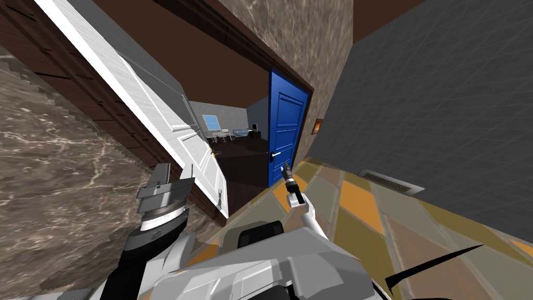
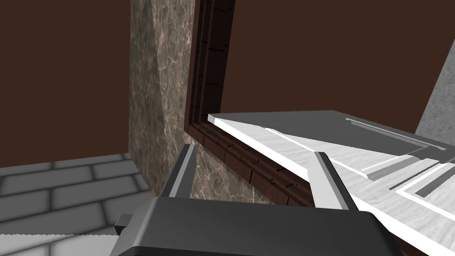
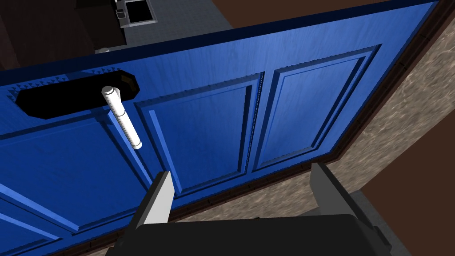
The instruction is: Push the door open
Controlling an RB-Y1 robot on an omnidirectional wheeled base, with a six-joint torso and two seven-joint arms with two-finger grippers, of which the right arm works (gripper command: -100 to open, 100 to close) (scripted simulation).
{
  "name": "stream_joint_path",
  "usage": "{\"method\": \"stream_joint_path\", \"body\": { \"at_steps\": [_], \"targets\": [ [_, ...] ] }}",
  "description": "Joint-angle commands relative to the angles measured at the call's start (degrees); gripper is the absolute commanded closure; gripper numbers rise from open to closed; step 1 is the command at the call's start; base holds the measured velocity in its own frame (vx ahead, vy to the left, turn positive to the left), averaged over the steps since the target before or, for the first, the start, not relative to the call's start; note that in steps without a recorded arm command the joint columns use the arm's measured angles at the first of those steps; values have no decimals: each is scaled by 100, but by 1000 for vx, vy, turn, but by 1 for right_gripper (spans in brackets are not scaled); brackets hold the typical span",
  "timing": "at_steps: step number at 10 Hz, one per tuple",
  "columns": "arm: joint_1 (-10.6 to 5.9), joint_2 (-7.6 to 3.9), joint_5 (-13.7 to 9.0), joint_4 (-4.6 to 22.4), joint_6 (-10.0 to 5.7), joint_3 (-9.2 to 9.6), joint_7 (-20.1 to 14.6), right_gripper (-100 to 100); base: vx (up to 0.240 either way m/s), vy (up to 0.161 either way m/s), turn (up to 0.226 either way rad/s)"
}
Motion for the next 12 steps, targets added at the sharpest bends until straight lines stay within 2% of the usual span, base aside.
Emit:
{"method": "stream_joint_path", "body": {
  "at_steps": [1, 2, 3, 6, 12],
  "targets": [
    [-183, -52, -18, 286, -17, -2, -10, -100, 35, -109, 127],
    [-294, -80, -28, 485, -24, -2, -14, -100, 27, -135, 137],
    [-294, -80, -28, 506, -24, -2, -14, -100, 30, -91, 82],
    [-626, -164, -58, 1049, -43, -2, -28, -100, 31, -84, 131],
    [-1281, -324, -118, 2119, -83, -2, -55, -100, 21, -124, 160]
  ]
}}
